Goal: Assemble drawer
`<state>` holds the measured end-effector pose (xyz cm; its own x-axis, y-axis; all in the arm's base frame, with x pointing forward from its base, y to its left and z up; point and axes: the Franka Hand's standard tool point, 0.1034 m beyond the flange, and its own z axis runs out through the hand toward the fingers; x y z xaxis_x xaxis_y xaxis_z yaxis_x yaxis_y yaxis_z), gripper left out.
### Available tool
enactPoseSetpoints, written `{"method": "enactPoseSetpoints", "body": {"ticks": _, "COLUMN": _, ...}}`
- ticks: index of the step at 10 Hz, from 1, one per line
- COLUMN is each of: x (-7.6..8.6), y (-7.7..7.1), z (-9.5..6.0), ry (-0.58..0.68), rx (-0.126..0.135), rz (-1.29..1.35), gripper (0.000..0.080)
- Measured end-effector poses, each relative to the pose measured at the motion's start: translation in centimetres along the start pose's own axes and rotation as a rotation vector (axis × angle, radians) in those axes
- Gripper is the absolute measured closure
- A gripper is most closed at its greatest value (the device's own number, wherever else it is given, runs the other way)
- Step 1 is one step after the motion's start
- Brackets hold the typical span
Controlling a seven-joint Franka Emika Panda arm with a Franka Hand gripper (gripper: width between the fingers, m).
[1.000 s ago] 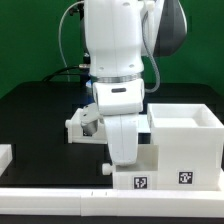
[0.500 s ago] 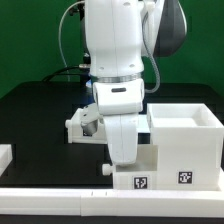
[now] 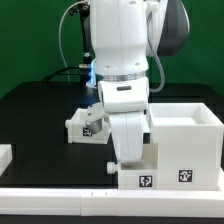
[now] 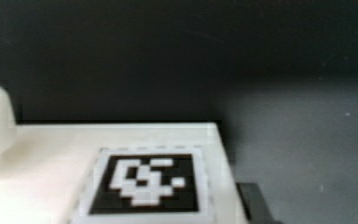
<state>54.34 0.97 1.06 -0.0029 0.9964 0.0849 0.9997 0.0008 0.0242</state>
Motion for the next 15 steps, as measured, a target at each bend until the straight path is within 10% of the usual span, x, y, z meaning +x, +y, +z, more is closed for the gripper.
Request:
{"method": "enactPoseSetpoints", "body": {"ticks": 3, "x": -0.1, "y": 0.0, "z": -0.1, "ry": 0.0, "rx": 0.003, "rz": 0.001, "gripper": 0.0753}}
{"method": "enactPoseSetpoints", "body": {"ticks": 5, "x": -0.2, "y": 0.9, "z": -2.2, "ry": -0.01, "rx": 0.017, "rz": 0.013, "gripper": 0.0385}}
{"method": "enactPoseSetpoints", "body": {"ticks": 8, "x": -2.7, "y": 3.5, "z": -4.5, "ry": 0.024, "rx": 0.01, "rz": -0.048, "gripper": 0.0171}}
{"method": "enactPoseSetpoints", "body": {"ticks": 12, "x": -7.7, "y": 3.1, "z": -2.5, "ry": 0.15, "rx": 0.036, "rz": -0.05, "gripper": 0.0151}}
{"method": "enactPoseSetpoints", "body": {"ticks": 15, "x": -6.2, "y": 2.8, "z": -1.6, "ry": 0.217, "rx": 0.042, "rz": -0.022, "gripper": 0.015}}
